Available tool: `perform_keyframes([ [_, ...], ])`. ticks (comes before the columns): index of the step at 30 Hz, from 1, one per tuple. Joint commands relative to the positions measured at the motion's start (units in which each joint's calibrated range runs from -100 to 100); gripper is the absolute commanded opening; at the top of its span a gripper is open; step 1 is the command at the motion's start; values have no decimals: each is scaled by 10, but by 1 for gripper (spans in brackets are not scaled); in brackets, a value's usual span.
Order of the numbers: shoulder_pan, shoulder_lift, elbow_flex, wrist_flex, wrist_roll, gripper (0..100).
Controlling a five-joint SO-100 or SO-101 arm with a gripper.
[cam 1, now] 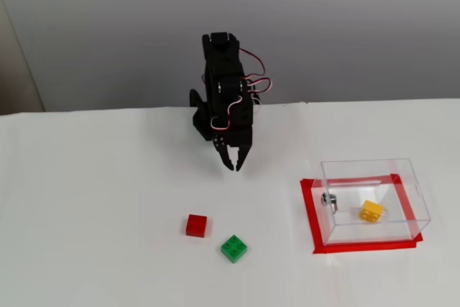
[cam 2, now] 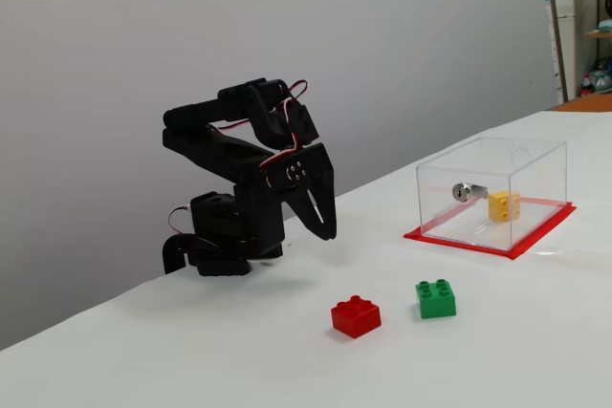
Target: Pick the yellow lego brick and place it into the transparent box
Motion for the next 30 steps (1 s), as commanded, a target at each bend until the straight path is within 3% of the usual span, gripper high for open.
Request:
perform_keyframes([
  [1,-1,-17,27,-20,-1,2],
  [8,-1,-86,90,-49,3,2],
  [16,-1,-283,172,-63,2,2],
  [30,-1,-287,240,-63,5,2],
])
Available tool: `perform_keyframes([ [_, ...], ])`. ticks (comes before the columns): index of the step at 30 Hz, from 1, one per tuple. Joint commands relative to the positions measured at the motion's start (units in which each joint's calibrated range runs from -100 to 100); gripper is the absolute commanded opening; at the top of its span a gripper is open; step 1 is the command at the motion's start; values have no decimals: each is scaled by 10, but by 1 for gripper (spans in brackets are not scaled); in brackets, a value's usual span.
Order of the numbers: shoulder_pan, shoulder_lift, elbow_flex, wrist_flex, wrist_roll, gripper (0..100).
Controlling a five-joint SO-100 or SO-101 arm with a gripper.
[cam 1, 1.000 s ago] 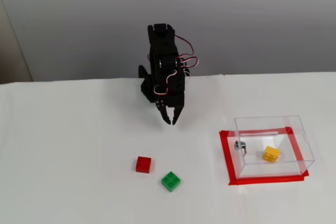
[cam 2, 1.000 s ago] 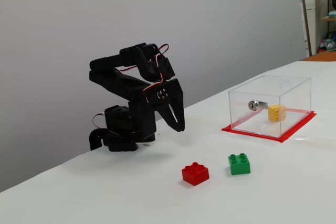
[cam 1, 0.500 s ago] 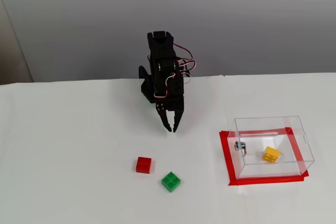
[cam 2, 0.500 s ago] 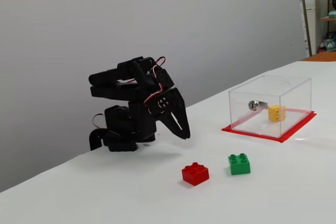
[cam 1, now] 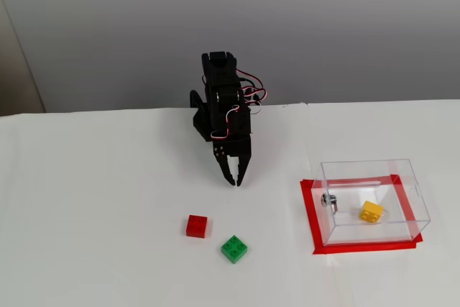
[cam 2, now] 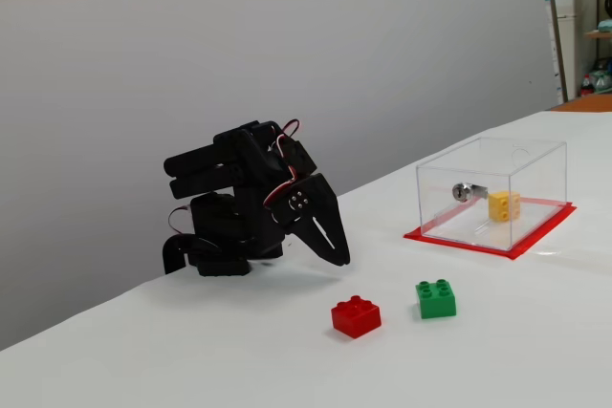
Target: Pick the yellow lego brick and place it into the transparent box
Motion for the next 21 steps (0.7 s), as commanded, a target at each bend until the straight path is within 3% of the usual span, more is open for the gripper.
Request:
perform_keyframes([
  [1,0,-5,4,-2,2,2],
  [9,-1,-5,-19,75,2,2],
  [21,0,-5,-20,77,-1,2],
])
